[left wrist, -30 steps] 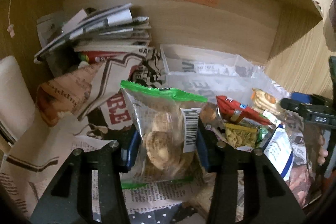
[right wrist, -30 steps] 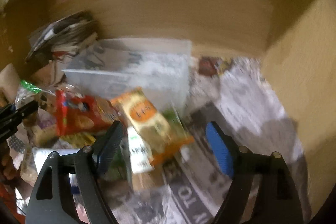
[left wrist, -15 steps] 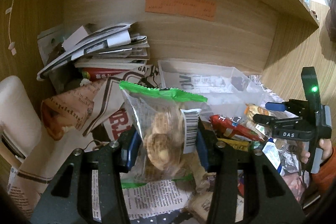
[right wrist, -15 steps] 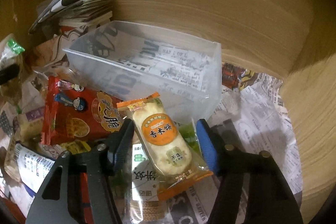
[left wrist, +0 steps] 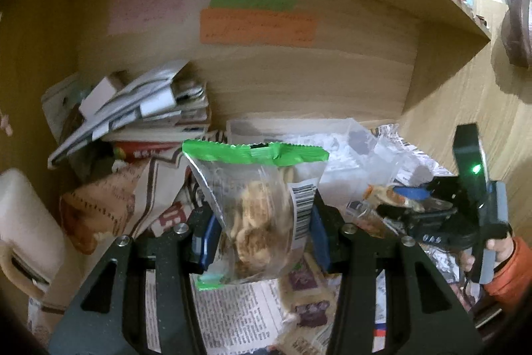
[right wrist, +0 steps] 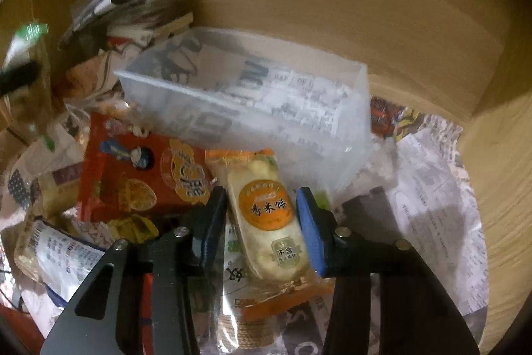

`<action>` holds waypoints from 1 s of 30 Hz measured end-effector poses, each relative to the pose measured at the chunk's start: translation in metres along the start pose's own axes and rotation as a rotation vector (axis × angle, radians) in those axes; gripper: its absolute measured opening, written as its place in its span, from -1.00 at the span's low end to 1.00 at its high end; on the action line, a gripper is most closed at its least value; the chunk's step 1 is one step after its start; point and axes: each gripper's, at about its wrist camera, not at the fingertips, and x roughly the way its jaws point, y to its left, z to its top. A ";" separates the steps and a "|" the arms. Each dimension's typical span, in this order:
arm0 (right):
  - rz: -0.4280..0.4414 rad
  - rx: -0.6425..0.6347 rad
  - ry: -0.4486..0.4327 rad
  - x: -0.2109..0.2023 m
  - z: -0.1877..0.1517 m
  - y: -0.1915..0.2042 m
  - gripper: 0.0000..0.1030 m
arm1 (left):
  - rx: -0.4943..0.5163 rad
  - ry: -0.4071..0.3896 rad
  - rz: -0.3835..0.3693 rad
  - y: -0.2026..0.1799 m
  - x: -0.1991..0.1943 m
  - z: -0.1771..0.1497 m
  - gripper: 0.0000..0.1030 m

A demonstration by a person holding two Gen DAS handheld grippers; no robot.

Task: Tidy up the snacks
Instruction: 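Carry both packets over the clear plastic box and open both grippers to drop them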

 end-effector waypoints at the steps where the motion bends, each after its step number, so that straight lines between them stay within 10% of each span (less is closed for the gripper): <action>1: 0.004 0.003 0.002 -0.001 0.000 0.000 -0.22 | 0.005 -0.002 -0.002 -0.002 0.000 0.002 -0.09; 30: -0.003 0.107 -0.211 -0.031 0.069 -0.013 -0.39 | -0.010 0.102 -0.045 -0.008 0.098 0.071 -0.09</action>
